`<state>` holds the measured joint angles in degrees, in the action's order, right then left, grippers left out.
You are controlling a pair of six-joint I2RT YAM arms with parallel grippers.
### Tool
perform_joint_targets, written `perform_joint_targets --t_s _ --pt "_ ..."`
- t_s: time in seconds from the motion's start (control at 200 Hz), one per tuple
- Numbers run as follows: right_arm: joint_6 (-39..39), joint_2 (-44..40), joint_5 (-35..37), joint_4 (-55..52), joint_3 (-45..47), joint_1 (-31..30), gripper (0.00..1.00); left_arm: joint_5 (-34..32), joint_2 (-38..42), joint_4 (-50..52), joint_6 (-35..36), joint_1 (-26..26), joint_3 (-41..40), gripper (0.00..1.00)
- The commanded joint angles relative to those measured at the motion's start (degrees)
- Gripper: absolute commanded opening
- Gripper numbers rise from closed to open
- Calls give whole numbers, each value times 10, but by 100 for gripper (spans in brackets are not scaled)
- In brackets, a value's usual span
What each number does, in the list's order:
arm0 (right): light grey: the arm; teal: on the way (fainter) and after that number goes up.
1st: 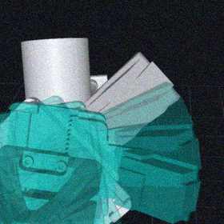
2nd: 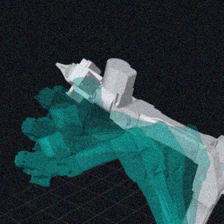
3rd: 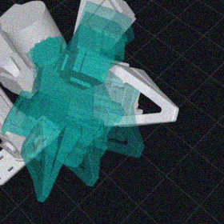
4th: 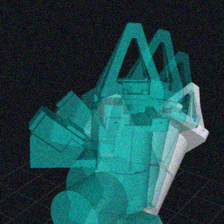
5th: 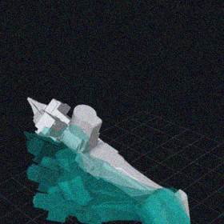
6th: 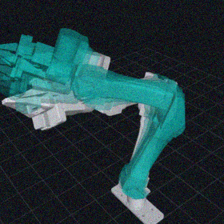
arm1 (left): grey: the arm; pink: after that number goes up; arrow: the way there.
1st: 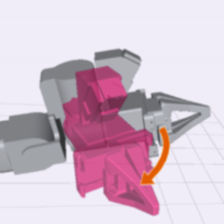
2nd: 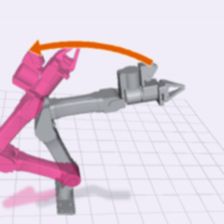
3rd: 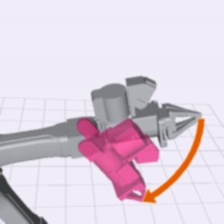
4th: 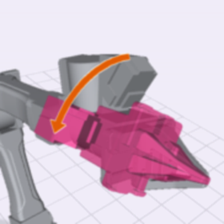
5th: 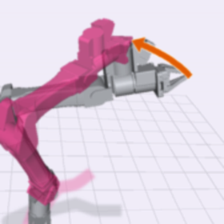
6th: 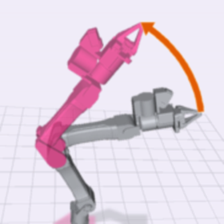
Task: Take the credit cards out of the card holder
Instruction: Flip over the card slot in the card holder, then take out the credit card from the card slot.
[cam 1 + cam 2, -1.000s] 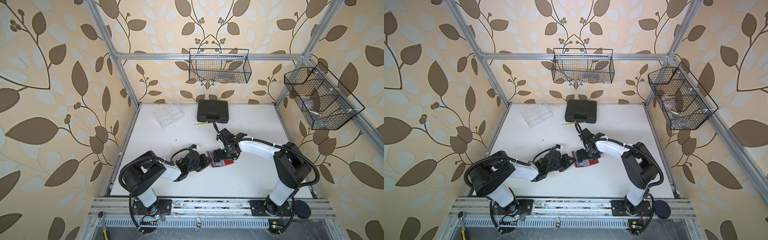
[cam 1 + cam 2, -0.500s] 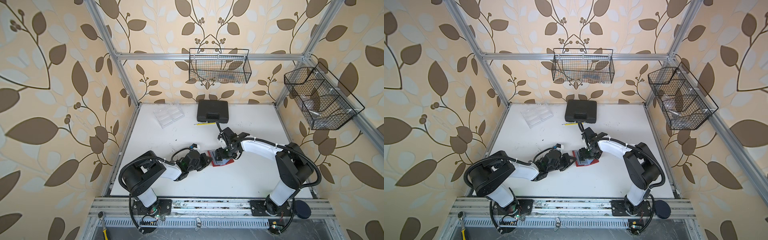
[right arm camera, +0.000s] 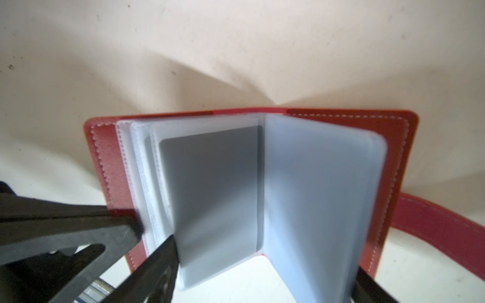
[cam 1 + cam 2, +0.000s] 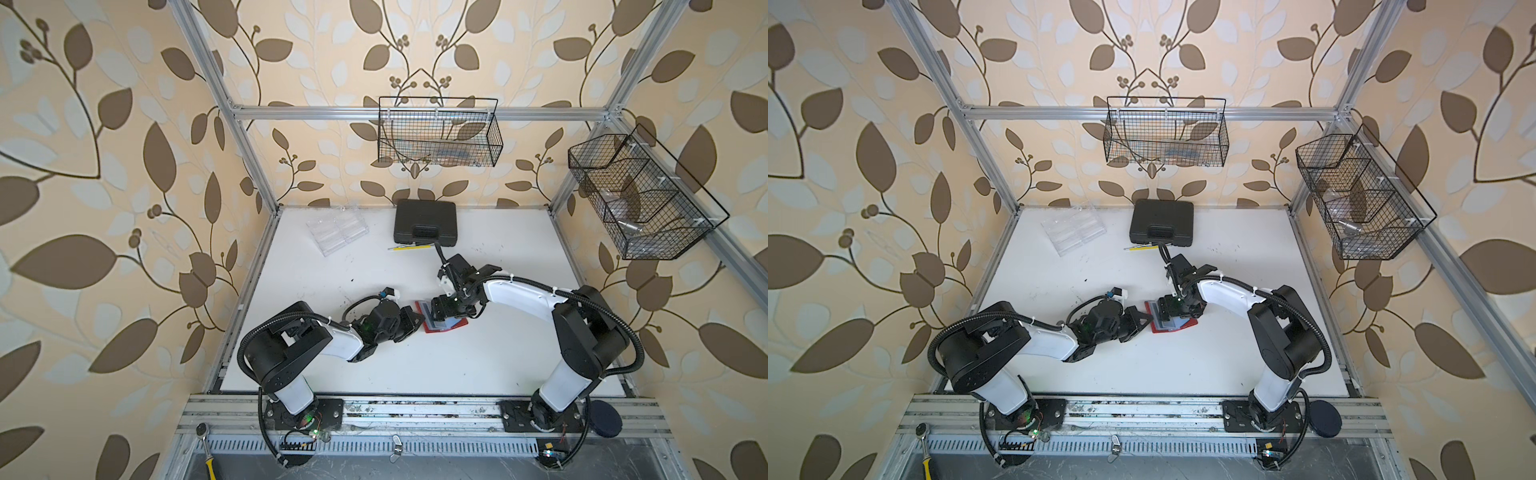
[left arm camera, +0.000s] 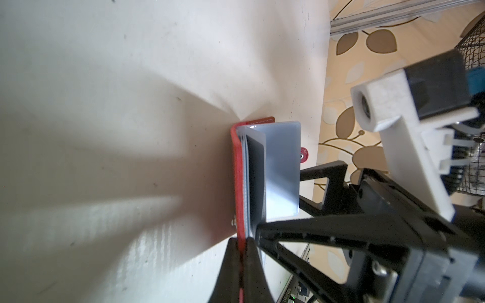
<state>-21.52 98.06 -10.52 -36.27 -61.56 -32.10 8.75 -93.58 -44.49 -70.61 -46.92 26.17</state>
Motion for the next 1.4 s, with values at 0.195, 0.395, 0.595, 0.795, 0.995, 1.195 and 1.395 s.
perform_joint_targets --t_s 0.195,0.395,0.595,0.795,0.995,1.195,1.395 --pt "17 -43 10 -22 13 49 97 8 -13 -25 5 -4 1 0" --pt "28 -65 -23 -25 18 74 98 8 -20 -31 4 -4 0 0" --pt "16 -55 -49 -3 29 76 83 9 -27 -35 2 -3 -2 0" --pt "9 -57 -44 7 41 82 77 8 -26 -34 2 -1 -7 0" --pt "2 -69 -52 15 52 104 67 14 -4 33 16 15 -8 0" --pt "-8 -61 -69 33 61 106 41 33 34 184 66 43 34 38" --pt "-14 -44 -86 56 68 106 21 0 130 377 118 67 100 56"
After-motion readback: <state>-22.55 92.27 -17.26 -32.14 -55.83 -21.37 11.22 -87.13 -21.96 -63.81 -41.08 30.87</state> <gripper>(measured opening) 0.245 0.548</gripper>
